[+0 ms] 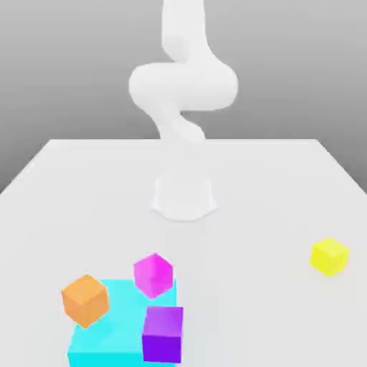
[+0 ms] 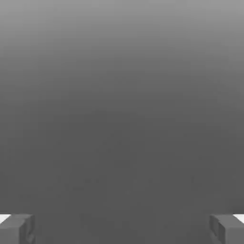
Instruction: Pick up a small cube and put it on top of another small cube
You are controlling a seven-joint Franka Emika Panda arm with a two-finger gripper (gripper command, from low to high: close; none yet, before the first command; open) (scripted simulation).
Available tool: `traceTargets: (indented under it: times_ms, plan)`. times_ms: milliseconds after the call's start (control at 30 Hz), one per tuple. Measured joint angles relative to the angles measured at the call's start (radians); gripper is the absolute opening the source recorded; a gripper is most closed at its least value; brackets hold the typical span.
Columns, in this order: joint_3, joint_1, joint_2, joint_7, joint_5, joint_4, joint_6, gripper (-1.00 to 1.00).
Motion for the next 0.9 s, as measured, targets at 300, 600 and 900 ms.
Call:
traceTargets:
  times_ms: [300,600,900]
  plan:
    - [0.26,0.061,0.331,0.174,-0.065,-0.153,0.184,0.0]
    - [0.465,0.19,0.661,0.363,-0.155,-0.303,0.362,0.0]
    - [0.392,0.362,0.926,0.561,-0.337,-0.346,0.525,0.0]
